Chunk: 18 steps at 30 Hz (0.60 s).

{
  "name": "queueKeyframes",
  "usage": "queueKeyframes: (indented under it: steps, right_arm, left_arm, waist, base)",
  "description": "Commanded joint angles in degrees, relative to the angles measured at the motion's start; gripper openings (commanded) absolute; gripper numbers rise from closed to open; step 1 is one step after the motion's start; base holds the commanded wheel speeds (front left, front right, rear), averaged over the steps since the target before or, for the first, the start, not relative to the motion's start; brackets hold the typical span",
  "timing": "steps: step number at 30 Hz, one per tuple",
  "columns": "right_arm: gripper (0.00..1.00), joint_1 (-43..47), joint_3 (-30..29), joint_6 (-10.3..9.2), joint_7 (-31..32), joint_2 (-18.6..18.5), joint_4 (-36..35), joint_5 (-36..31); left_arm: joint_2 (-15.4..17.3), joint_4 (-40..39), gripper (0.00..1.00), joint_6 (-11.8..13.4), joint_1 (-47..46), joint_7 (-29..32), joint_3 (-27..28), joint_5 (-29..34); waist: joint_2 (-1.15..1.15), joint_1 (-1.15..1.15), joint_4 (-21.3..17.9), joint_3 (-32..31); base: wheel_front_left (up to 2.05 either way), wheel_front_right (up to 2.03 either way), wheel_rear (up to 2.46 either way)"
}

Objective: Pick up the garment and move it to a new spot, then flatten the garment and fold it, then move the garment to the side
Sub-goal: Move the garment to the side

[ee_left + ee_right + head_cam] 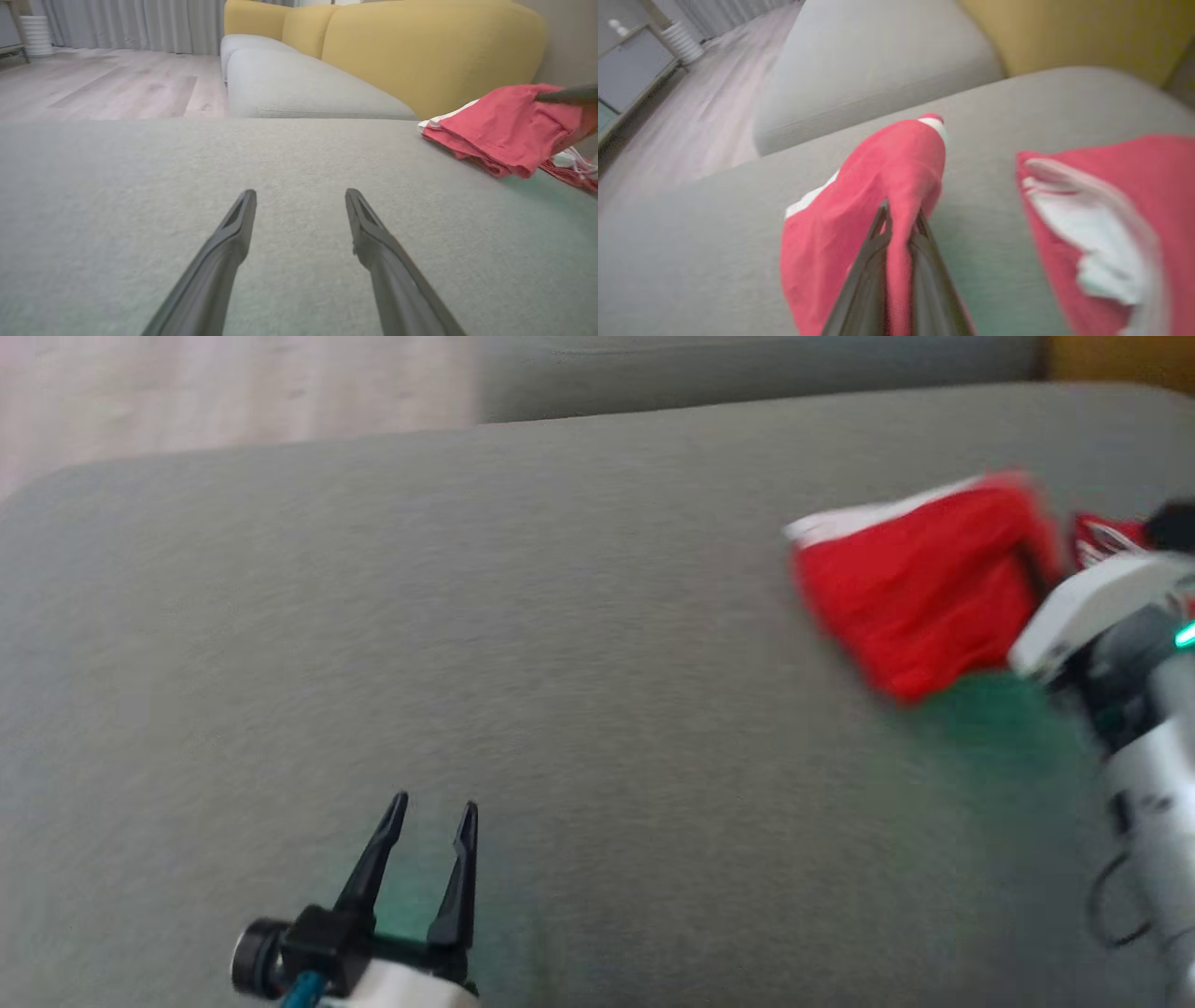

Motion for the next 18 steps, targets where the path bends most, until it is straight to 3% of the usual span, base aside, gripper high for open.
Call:
queueKeyframes:
  steps: [1, 6, 12, 13, 14, 15, 16, 18]
  right_arm:
    - [0.00, -2.69, 1.10, 0.39, -0.78, -0.57, -2.31, -0.47]
    - [0.00, -5.38, -0.49, 0.39, -2.19, -6.14, -1.17, -5.39]
    - [0.00, -7.49, -6.07, 0.39, -3.71, -11.07, 4.75, -14.64]
    - [0.13, -7.49, -7.14, 0.39, -4.29, -11.72, 5.97, -16.99]
    - [0.33, -7.46, -8.34, 0.39, -4.96, -12.19, 7.07, -19.33]
    - [0.89, -7.45, -9.90, 0.39, -5.71, -12.65, 8.13, -21.64]
    - [1.00, -7.44, -11.45, 0.39, -6.57, -13.23, 9.01, -24.28]
    - [1.00, -7.27, -14.21, 0.39, -8.00, -13.58, 10.12, -29.35]
  left_arm:
    - [-0.11, -1.68, 1.00, -0.11, -2.31, -0.30, 1.69, 0.57]
    - [-0.11, -0.85, 1.00, -0.87, -3.49, -0.30, 0.39, 1.26]
    - [-0.11, -0.18, 1.00, -1.19, -3.35, -0.30, -0.58, 1.53]
    - [-0.11, 0.00, 1.00, -1.22, -3.17, -0.30, -0.49, 1.63]
    - [-0.11, 0.18, 1.00, -1.24, -2.97, -0.30, -0.42, 1.71]
    - [-0.11, 0.27, 1.00, -1.25, -2.76, -0.30, -0.28, 1.76]
    - [-0.11, 0.29, 1.00, -1.25, -2.60, -0.30, -0.11, 1.78]
    - [-0.11, 0.32, 1.00, -1.29, -2.33, -0.30, 0.17, 1.72]
  waist:
    - [0.00, 0.00, -4.33, 0.74]
    - [0.00, 0.00, -6.02, 1.36]
    - [0.00, 0.00, -4.32, 1.69]
    - [0.00, 0.00, -3.91, 1.64]
    - [0.00, 0.00, -3.52, 1.56]
    - [0.00, 0.00, -3.20, 1.58]
    - [0.00, 0.00, -2.91, 1.64]
    - [0.00, 0.00, -2.44, 1.56]
  base:
    - [0.00, 0.00, 0.00]
    - [0.00, 0.00, 0.00]
    - [0.00, 0.00, 0.00]
    - [0.00, 0.00, 0.00]
    - [0.00, 0.00, 0.00]
    - [0.00, 0.00, 0.00]
    - [0.00, 0.00, 0.00]
    - [0.00, 0.00, 0.00]
